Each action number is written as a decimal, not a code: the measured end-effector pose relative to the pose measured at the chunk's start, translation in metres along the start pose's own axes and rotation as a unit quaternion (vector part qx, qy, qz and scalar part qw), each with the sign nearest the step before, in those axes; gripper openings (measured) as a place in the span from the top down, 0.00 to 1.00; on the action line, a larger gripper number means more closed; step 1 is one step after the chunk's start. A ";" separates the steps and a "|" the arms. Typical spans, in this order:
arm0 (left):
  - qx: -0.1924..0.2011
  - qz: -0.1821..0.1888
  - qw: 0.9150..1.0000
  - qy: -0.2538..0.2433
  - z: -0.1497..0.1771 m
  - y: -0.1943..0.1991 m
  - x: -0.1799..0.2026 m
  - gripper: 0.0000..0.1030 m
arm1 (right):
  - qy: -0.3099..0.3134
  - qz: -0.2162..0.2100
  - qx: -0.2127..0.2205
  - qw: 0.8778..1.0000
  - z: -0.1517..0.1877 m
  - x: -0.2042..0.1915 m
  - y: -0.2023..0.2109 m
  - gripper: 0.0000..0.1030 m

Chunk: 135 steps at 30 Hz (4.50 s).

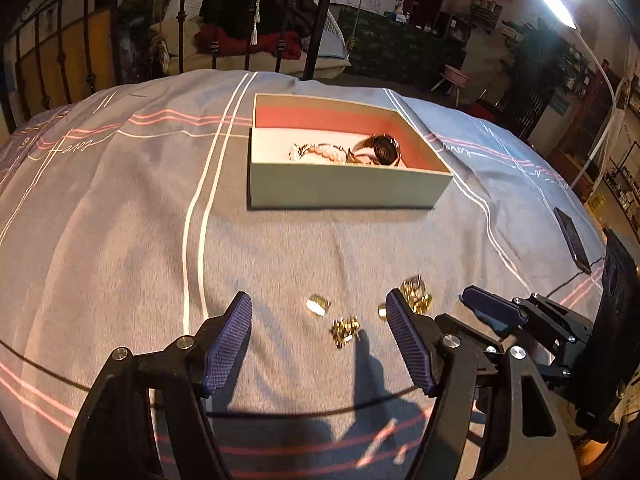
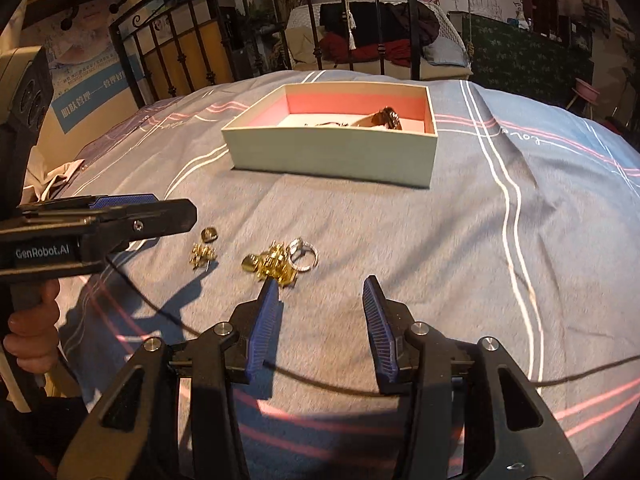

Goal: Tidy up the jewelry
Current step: 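Move both open tools back to the remaining gold pieces, then grasp a gold chain with the left tool while the right tool grasps the gold crown pendant, then carry the gold chain and pendant into the box and open both tools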

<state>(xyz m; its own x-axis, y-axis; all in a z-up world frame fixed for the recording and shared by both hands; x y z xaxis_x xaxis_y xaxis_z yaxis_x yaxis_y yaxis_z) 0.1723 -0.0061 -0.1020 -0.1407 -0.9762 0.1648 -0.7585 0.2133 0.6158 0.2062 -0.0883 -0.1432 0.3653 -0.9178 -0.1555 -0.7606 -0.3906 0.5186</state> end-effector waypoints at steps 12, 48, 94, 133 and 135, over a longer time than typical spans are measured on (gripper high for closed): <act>-0.008 -0.005 0.999 -0.032 0.021 -0.021 0.020 0.52 | 0.021 0.007 0.007 1.000 0.011 -0.007 0.007 0.55; 0.011 0.003 1.000 -0.011 0.023 -0.012 0.011 0.84 | 0.014 -0.013 0.022 1.000 -0.001 -0.014 0.004 0.76; 0.052 -0.011 0.999 0.004 -0.147 -0.090 0.020 0.84 | 0.016 0.036 0.060 0.997 -0.154 0.044 -0.084 0.76; -0.026 -0.029 0.999 0.020 -0.124 -0.154 0.007 0.80 | 0.061 0.041 0.000 0.997 -0.127 0.045 -0.134 0.76; -0.020 -0.033 0.999 0.018 -0.126 -0.152 0.007 0.72 | 0.065 0.042 0.000 0.997 -0.127 0.044 -0.133 0.76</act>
<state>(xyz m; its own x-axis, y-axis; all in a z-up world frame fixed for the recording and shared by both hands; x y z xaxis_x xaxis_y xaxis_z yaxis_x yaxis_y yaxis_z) 0.3663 -0.0408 -0.0973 -0.0686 -0.9863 0.1499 -0.7389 0.1512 0.6567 0.3913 -0.0679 -0.1124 0.3660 -0.9306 -0.0010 -0.7914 -0.3119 0.5257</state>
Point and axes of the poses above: each gripper's, at about its wrist camera, not at the fingertips, and y roughly against the way its jaws point, x to its right, z to its underside, the point moved 6 cm from there along -y, roughly the way its jaws point, and after that the axes turned 13 degrees about x, right-handed, at the moved point
